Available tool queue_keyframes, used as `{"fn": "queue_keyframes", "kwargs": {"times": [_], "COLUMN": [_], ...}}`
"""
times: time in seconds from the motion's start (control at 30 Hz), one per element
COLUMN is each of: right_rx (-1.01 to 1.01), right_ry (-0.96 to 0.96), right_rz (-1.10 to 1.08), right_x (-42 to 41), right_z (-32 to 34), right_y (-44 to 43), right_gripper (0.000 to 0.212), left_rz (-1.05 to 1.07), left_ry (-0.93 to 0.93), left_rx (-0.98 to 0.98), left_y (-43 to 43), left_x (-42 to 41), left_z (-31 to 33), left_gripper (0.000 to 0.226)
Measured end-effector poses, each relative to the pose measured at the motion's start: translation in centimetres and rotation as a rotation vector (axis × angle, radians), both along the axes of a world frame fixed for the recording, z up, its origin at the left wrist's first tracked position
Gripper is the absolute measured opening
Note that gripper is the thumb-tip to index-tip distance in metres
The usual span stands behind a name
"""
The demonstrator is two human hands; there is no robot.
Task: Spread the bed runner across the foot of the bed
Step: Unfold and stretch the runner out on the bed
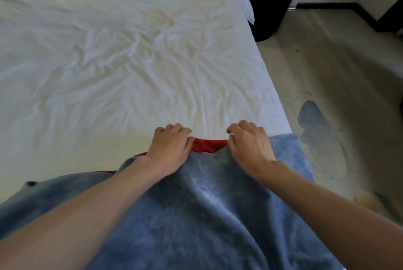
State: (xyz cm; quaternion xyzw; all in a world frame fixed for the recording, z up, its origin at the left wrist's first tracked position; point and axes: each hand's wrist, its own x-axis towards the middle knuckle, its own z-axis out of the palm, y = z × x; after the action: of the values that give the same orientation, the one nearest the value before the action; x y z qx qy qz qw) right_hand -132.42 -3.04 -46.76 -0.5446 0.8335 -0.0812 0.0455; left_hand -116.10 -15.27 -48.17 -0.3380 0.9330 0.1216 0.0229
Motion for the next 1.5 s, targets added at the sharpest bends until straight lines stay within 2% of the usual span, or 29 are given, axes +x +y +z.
{"fn": "queue_keyframes", "kwargs": {"times": [0.07,0.17,0.2,0.3,0.43,0.57,0.63,0.8,0.93,1.07,1.2,1.27,1.37,1.4,1.5], "right_rx": [0.136,0.321,0.382,0.509,0.493,0.49,0.45,0.263,0.154,0.169,0.258,0.239,0.217,0.198,0.15], "right_ry": [-0.077,-0.32,-0.312,-0.081,0.046,0.115,0.132,0.141,0.219,0.079,0.023,-0.02,-0.1,-0.136,-0.212], "right_rz": [-0.043,-0.089,-0.053,0.123,0.261,0.336,0.334,0.173,0.029,-0.063,0.079,0.106,0.11,0.093,0.059], "right_x": [-1.1,-2.6,-2.7,-2.3,-1.8,-1.9,-2.4,-5.5,-7.6,-7.4,-7.1,-7.3,-7.7,-7.8,-8.0], "right_z": [-0.4,-1.0,-1.3,-2.5,-2.8,-2.8,-2.7,-1.6,-1.3,-2.4,-3.1,-2.9,-2.9,-3.0,-3.1], "right_y": [-1.3,-1.8,-1.6,-0.3,0.8,1.0,0.8,-0.7,-2.2,-2.1,-1.7,-1.9,-2.3,-2.5,-3.0], "right_gripper": [0.021,0.025,0.033,0.05,0.051,0.047,0.046,0.012,0.004,0.011,0.015,0.018,0.023,0.024,0.019], "left_rz": [-0.02,0.014,0.016,-0.021,-0.082,-0.106,-0.079,0.012,0.071,0.059,0.103,0.099,0.068,0.057,0.017], "left_ry": [-0.003,0.063,0.075,0.051,-0.078,-0.195,-0.186,-0.054,0.052,0.005,-0.045,-0.054,-0.066,-0.065,-0.085], "left_rx": [0.088,0.234,0.257,0.254,0.181,0.132,0.143,0.185,0.156,0.231,0.268,0.249,0.219,0.206,0.162], "left_y": [-0.2,-0.2,-0.1,0.2,0.6,1.0,1.0,0.3,-1.4,-2.3,-2.6,-3.0,-3.0,-2.8,-2.4], "left_x": [-0.1,0.3,0.5,0.9,0.7,0.1,-0.3,-1.5,-3.3,-3.9,-3.2,-3.1,-3.4,-3.5,-3.9], "left_z": [-0.1,-0.4,-0.5,-1.0,-1.5,-1.6,-1.3,-0.5,0.4,0.1,-1.2,-1.5,-1.9,-2.0,-2.7], "left_gripper": [0.034,0.031,0.029,0.029,0.05,0.036,0.025,0.014,0.017,0.03,0.051,0.049,0.02,0.017,0.038]}}
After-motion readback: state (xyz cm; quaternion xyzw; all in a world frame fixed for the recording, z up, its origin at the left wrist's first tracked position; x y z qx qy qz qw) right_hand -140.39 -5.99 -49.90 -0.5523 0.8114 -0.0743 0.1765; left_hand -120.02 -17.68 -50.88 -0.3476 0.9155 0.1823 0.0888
